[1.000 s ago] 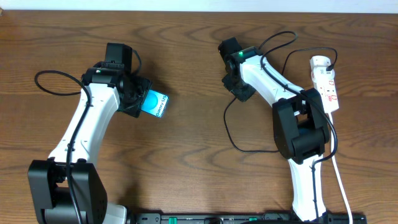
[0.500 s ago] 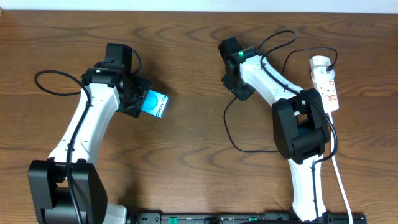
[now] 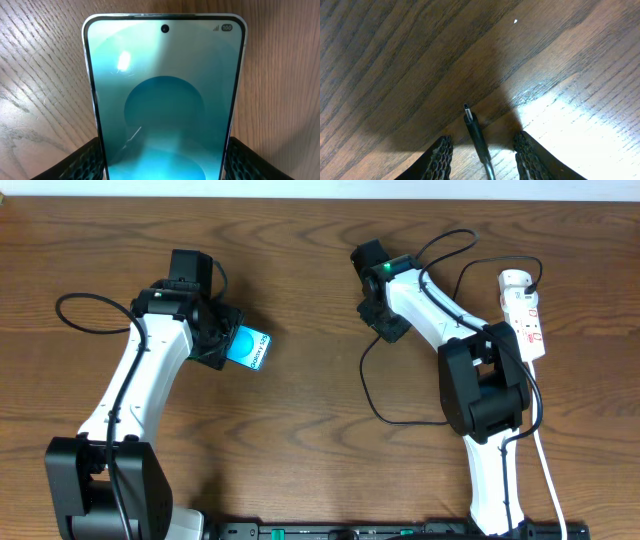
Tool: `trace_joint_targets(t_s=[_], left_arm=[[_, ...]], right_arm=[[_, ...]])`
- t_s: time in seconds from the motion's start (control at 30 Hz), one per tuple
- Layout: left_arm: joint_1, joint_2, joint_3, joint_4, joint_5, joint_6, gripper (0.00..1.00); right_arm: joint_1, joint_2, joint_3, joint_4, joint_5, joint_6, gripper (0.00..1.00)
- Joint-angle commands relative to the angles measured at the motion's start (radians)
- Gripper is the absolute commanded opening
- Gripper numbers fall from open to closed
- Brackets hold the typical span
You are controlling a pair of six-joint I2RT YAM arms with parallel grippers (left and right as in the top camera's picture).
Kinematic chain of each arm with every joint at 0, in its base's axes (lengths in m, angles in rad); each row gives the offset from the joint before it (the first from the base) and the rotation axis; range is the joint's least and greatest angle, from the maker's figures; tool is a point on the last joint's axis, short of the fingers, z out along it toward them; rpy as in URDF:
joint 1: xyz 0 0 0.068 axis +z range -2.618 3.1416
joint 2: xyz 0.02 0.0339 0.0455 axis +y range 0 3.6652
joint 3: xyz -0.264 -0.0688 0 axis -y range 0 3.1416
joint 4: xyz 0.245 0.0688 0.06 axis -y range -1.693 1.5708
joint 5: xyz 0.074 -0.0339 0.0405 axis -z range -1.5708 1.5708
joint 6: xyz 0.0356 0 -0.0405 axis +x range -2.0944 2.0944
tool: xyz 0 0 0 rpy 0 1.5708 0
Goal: Plug charger to phone and switch on socket
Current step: 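Center the right gripper on the plug and close it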
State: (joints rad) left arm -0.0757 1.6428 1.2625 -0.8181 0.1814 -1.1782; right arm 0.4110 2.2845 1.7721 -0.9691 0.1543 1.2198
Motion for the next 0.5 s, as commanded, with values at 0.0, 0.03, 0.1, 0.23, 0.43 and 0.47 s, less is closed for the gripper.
trace_joint_targets(t_s=[0.0,0.03,0.1,0.23,0.43,0.47], left_arm=[[0.000,0.000,-0.002,-0.004,0.002,0.006,0.07],[0.000,0.000,-0.002,-0.005,0.002,0.006,0.07],[0.000,0.000,-0.002,-0.006,0.002,0.006,0.07],[0.000,0.000,-0.002,-0.007,0.002,0.006,0.07],[0.000,0.000,-0.002,-0.006,0.002,0.006,0.07],[0.000,0.000,-0.002,-0.007,0.002,0.006,0.07]], right_arm=[[0.011,0.024,-0.002,-0.005,0.029,-0.005,0.41],[0.011,0.024,-0.002,-0.008,0.031,-0.004,0.41],[0.011,0.025,-0.002,-0.011,0.039,-0.004,0.41],[0.011,0.025,-0.002,-0.011,0.050,-0.004,0.41],[0.011,0.025,-0.002,-0.011,0.050,-0.003,0.38],[0.011,0.025,-0.002,-0.011,0.050,-0.003,0.38]])
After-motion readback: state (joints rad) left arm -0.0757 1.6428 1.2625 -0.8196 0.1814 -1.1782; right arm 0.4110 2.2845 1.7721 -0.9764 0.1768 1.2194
